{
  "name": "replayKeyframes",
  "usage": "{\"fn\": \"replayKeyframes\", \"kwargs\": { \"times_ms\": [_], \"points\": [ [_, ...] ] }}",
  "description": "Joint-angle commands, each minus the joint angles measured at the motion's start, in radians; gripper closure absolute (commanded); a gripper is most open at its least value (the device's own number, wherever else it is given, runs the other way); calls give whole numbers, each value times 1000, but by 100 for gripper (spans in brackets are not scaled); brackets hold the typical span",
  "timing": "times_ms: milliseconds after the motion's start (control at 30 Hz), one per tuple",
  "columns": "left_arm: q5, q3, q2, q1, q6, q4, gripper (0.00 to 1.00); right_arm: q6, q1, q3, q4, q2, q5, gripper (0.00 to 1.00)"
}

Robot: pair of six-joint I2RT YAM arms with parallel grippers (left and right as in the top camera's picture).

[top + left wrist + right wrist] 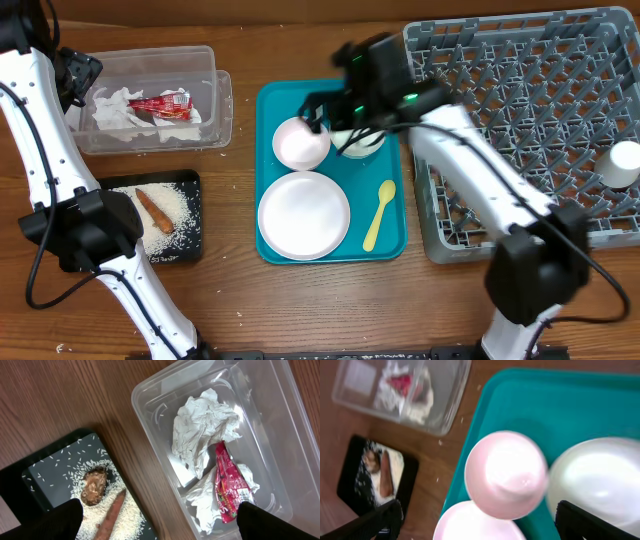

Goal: Sort waste into correct bins and load items into the dishwasher
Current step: 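Move the right gripper back left over the pink bowl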

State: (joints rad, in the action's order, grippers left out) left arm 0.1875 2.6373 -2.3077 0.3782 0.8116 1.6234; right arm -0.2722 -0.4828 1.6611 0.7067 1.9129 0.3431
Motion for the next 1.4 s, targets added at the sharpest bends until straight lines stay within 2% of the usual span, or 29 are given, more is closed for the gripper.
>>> {"fn": "replayKeyframes", "kwargs": {
  "times_ms": [0,133,267,433,633,1100,1267,1367],
  "points": [
    [-1,0,4,-6,-4,-2,0,-17,-79,-5,-21,61,-74,0],
    [-1,0,4,-6,-4,-2,0,-24,-153,-5,-56,110,-77,0],
    [-1,0,4,-6,-4,-2,0,-22,-214,-5,-101,130,-87,6],
    [-1,0,4,-6,-4,-2,0,-22,-274,-5,-148,178,-262,9],
    [-1,0,4,-6,-4,-2,0,-7,-285,-5,-206,234,-354,21],
    [-1,0,4,-6,-4,-2,0,22,-275,-4,-235,300,-394,23],
    [-1,0,4,-6,-4,-2,0,22,-275,-4,-234,317,-391,34],
    [-1,0,4,-6,-4,-2,0,21,-275,-4,-234,317,-391,49]
  ]
}}
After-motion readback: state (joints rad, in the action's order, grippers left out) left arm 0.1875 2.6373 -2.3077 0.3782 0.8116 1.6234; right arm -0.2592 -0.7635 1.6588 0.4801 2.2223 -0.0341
